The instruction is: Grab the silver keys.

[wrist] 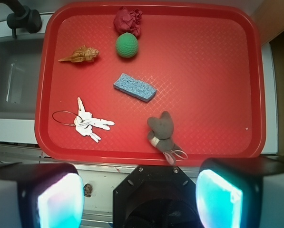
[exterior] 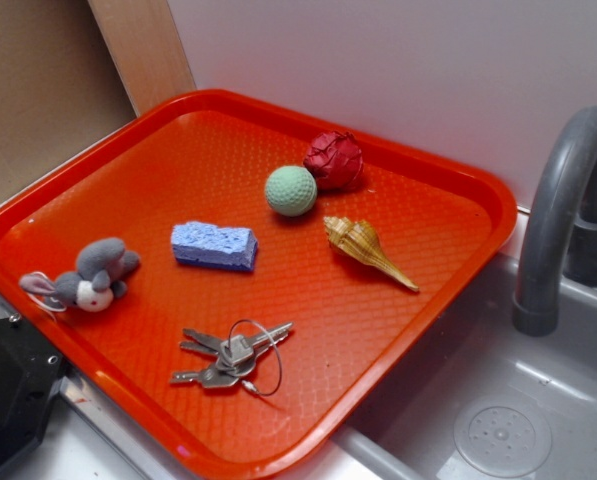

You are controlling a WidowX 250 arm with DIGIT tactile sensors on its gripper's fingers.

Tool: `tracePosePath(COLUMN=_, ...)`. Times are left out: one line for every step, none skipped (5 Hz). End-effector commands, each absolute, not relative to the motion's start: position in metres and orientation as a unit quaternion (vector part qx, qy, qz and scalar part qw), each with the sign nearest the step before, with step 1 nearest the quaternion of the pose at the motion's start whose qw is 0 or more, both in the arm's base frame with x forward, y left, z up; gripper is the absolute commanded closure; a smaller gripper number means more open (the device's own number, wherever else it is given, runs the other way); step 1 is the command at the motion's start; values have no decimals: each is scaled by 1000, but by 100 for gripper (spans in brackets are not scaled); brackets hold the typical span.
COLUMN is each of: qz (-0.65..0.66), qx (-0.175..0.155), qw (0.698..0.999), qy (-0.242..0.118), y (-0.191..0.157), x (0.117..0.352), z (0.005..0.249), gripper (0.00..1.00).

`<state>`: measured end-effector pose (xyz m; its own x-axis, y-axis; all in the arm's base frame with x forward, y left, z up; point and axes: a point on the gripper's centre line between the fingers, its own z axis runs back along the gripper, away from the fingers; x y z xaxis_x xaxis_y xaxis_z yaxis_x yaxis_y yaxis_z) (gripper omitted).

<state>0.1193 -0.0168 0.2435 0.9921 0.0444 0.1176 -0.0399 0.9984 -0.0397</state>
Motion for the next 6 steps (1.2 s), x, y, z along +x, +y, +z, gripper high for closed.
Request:
tracePosePath(qz=21, qx=-19, qw=998, qy=-59, y=-17, x=119, z=244, gripper=0)
tracePosePath(qz=-100, qx=-52, qw=993, qy=-26, y=-34, x=148, z=230, gripper=0)
tracePosePath(qz=-221, qx=-65, qw=973, qy=9, y=-58, x=169, z=213, gripper=0)
tracePosePath(qz=-339, qx=-84, qw=936, qy=32, y=-81, x=179, z=184, gripper=0)
tracePosePath(qz=-455, qx=-37, qw=890, qy=2, y=-101, x=167, z=160, gripper=0)
tracePosePath(qz=-541, qx=-62, qw=838, qy=-28, y=-91, x=187, z=133, gripper=0)
